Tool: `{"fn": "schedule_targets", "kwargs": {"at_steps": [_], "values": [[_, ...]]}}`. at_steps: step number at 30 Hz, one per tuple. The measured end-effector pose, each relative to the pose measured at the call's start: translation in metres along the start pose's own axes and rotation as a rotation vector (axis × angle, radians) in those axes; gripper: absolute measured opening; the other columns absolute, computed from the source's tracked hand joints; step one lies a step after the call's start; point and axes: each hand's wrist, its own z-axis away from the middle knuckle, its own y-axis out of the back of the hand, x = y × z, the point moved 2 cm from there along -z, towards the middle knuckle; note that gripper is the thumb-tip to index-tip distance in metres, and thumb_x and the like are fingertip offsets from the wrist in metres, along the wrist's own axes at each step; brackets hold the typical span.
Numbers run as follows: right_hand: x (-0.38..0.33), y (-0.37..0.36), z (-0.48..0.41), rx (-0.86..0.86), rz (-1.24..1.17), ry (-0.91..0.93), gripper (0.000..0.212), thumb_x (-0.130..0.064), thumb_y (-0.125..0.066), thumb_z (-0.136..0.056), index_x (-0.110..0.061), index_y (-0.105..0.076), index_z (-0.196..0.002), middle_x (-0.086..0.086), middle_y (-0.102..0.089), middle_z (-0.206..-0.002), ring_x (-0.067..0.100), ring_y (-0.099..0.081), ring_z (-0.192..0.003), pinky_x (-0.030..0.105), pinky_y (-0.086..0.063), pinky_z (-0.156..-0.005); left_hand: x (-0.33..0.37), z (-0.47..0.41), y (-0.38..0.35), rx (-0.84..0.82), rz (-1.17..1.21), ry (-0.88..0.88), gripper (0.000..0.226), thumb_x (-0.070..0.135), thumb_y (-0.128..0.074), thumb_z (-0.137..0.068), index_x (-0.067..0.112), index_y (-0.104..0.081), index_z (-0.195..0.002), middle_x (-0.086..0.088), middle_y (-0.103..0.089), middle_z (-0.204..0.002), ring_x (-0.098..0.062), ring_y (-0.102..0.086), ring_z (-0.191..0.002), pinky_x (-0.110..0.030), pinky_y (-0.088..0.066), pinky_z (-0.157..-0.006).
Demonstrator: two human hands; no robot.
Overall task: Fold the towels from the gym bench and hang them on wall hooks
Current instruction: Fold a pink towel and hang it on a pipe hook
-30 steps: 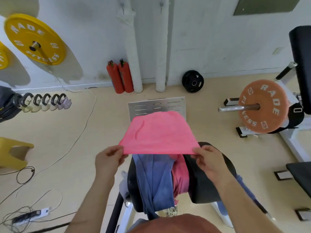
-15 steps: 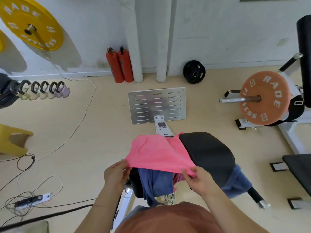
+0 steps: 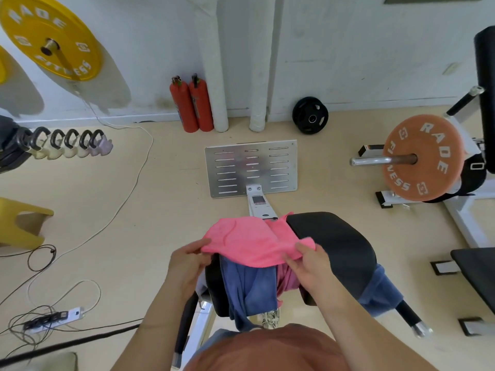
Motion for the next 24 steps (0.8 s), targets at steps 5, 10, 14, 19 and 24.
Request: {"fn": "schedule_targets", "kwargs": {"at_steps": [5, 10, 14, 19, 24], "values": [[-0.053, -0.045, 0.019, -0.013, 0.631, 0.491, 0.018, -0.004, -0.060, -0.082, -0.007, -0.055, -0.098, -0.003, -0.058, -0.080, 0.022, -0.059, -0.080, 0.026, -0.051, -0.067, 0.062, 0.014, -0.037, -0.063, -0.737, -0.523, 0.023, 0.005, -0.070, -0.079, 0.024, -0.076, -0.090, 0.013, -0.069, -0.086, 0.003, -0.062, -0.077, -0.005, -0.042, -0.076], [-0.096, -0.084, 0.057, -0.324, 0.771, 0.710, 0.015, -0.016, -0.063, -0.090, -0.013, -0.072, -0.101, 0.004, -0.072, -0.089, 0.021, -0.068, -0.081, 0.040, -0.057, -0.079, 0.112, 0.031, -0.058, -0.187, -0.940, -0.866, 0.017, 0.016, -0.071, -0.082, 0.029, -0.076, -0.090, 0.027, -0.058, -0.087, 0.010, -0.050, -0.088, -0.004, -0.033, -0.074], [-0.124, -0.092, 0.085, -0.458, 0.828, 0.794, 0.015, -0.016, -0.059, -0.093, -0.012, -0.074, -0.098, 0.005, -0.073, -0.087, 0.011, -0.064, -0.068, 0.026, -0.054, -0.068, 0.143, 0.050, -0.063, -0.240, -0.877, -0.946, 0.021, 0.007, -0.068, -0.082, 0.024, -0.076, -0.090, 0.026, -0.059, -0.092, 0.012, -0.053, -0.090, 0.001, -0.033, -0.079], [-0.138, -0.097, 0.101, -0.513, 0.929, 0.963, 0.020, -0.032, -0.059, -0.094, -0.021, -0.075, -0.093, 0.002, -0.072, -0.077, 0.018, -0.066, -0.073, 0.038, -0.055, -0.072, 0.164, 0.073, -0.062, -0.235, -0.631, -0.867, 0.033, 0.001, -0.075, -0.075, 0.034, -0.071, -0.075, 0.024, -0.069, -0.070, 0.005, -0.064, -0.069, -0.009, -0.047, -0.071], [-0.146, -0.096, 0.111, -0.529, 0.965, 1.094, 0.018, -0.022, -0.064, -0.089, -0.023, -0.075, -0.103, 0.001, -0.071, -0.087, 0.016, -0.063, -0.084, 0.041, -0.051, -0.079, 0.175, 0.082, -0.061, -0.253, -0.570, -0.877, 0.031, 0.002, -0.076, -0.075, 0.033, -0.071, -0.077, 0.018, -0.072, -0.075, -0.004, -0.067, -0.074, -0.017, -0.053, -0.076]]}}
